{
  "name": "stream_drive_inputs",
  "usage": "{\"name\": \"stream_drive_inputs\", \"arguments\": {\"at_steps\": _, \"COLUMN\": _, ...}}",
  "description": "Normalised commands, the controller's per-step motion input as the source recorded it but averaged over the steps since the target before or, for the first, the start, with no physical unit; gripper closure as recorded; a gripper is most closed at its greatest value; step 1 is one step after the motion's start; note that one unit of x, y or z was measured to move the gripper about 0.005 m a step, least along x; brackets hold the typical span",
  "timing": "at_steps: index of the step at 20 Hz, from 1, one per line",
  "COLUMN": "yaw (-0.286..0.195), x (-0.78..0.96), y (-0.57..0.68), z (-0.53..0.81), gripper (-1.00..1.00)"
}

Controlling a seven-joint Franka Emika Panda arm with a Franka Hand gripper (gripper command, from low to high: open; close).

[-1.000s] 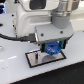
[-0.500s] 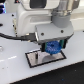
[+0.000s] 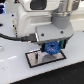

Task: Insert the blue gear onto the right peg, followed by the red gear

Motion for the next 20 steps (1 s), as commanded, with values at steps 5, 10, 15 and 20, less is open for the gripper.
{"name": "stream_drive_inputs", "arguments": {"at_steps": 5, "yaw": 0.000, "x": 0.15, "y": -0.01, "z": -0.15, "gripper": 1.00}}
{"name": "stream_drive_inputs", "arguments": {"at_steps": 10, "yaw": 0.000, "x": 0.12, "y": 0.00, "z": -0.04, "gripper": 1.00}}
{"name": "stream_drive_inputs", "arguments": {"at_steps": 15, "yaw": 0.000, "x": 0.12, "y": -0.02, "z": -0.07, "gripper": 1.00}}
{"name": "stream_drive_inputs", "arguments": {"at_steps": 20, "yaw": 0.000, "x": 0.13, "y": -0.02, "z": -0.27, "gripper": 1.00}}
